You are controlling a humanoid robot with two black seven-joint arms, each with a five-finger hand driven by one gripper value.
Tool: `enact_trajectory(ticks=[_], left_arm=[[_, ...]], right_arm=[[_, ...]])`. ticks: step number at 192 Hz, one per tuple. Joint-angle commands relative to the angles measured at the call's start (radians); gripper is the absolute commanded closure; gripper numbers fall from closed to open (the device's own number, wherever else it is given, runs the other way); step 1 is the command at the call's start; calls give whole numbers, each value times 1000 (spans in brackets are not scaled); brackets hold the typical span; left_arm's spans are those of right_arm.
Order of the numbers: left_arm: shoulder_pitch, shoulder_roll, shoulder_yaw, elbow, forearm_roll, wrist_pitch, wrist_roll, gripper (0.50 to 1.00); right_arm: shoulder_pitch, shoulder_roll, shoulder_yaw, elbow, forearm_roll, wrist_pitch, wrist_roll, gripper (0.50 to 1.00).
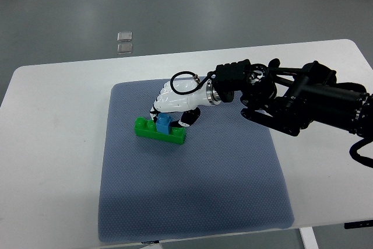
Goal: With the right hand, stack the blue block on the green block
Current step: 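Lower the blue block onto the green block's studs and press down, then open the right hand and lift it away from the stacked blocks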
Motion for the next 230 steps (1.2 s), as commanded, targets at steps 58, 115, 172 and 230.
enact_trajectory(ticks=[58,115,172,230], left_arm=[[0,0,0,0,0,0,0,500],[0,0,0,0,0,0,0,500],[0,0,0,0,0,0,2,500],[0,0,0,0,0,-1,0,500]], right_arm=[[-14,10,-2,-26,-3,-12,-3,938],[-16,12,-20,-26,-3,-13,-3,940],[-22,16,-42,-39,-3,-27,-3,940],[-19,21,-34,-50,-2,-33,-4,887]])
